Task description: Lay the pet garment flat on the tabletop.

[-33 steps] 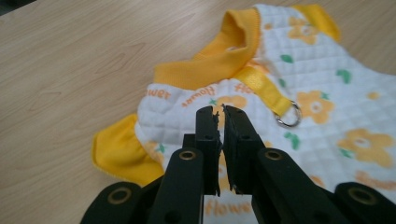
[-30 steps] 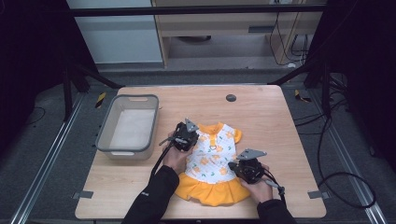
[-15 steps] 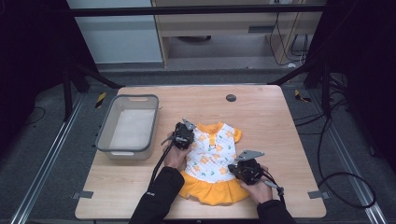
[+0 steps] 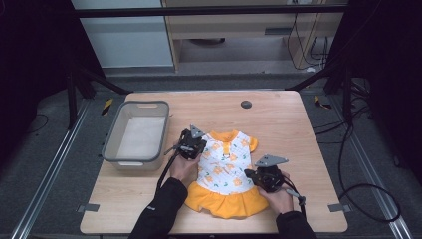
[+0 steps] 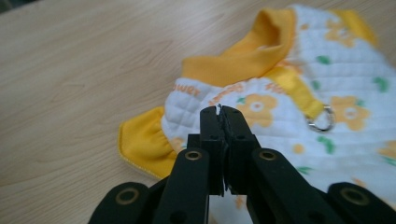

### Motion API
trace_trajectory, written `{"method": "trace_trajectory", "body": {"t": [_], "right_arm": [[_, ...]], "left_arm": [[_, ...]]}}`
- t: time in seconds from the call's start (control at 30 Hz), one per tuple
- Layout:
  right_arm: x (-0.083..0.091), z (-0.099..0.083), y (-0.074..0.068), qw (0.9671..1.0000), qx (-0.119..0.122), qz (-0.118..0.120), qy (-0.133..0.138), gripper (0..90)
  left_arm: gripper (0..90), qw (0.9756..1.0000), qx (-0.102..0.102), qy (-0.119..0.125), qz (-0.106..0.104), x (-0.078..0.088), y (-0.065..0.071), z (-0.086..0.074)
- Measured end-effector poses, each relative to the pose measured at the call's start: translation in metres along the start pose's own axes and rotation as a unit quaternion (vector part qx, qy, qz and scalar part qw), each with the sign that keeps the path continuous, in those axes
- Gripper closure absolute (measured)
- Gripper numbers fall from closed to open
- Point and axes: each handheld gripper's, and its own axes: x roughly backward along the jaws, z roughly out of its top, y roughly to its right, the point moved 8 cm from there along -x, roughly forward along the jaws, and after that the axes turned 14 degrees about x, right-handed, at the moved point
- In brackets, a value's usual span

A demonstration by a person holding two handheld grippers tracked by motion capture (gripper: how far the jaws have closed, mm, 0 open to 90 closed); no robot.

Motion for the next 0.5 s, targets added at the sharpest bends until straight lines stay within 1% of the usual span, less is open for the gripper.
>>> {"method": "trace_trajectory", "body": {"t": [0.03,0.07,0.1,0.17,0.23,0.3,0.37,0.43,0.5], "right_arm": [[0.001,0.004,0.006,0.9999,-0.007,-0.005,0.008,90.0],[0.0,0.008,0.013,0.9997,-0.014,-0.01,0.015,90.0],[-0.002,0.012,0.019,0.9996,-0.015,-0.017,0.02,90.0],[-0.007,0.018,0.031,0.9989,-0.019,-0.027,0.033,90.0],[-0.015,0.023,0.041,0.9982,-0.031,-0.027,0.044,90.0],[-0.025,0.024,0.049,0.9979,-0.037,-0.028,0.046,90.0],[-0.035,0.025,0.054,0.998,-0.035,-0.029,0.043,90.0],[-0.046,0.024,0.057,0.9985,-0.03,-0.03,0.036,90.0],[-0.056,0.022,0.059,0.9987,-0.027,-0.03,0.03,90.0]], "left_arm": [[89.2,0.9999,-0.001,0.001,-0.013,0.008,0.005,-0.002],[89.4,0.9998,-0.01,0.001,-0.017,0.017,0.009,-0.004],[89.5,0.9996,-0.021,-0.001,-0.021,0.025,0.014,-0.008],[89.7,0.999,-0.022,-0.002,-0.038,0.038,0.023,-0.018],[89.8,0.9983,-0.028,-0.007,-0.05,0.049,0.031,-0.03],[89.9,0.9976,-0.031,-0.017,-0.06,0.055,0.037,-0.043],[89.9,0.9966,-0.03,-0.027,-0.072,0.059,0.043,-0.056],[89.8,0.9954,-0.041,-0.04,-0.076,0.06,0.048,-0.069],[89.8,0.9939,-0.046,-0.059,-0.082,0.058,0.051,-0.081]]}}
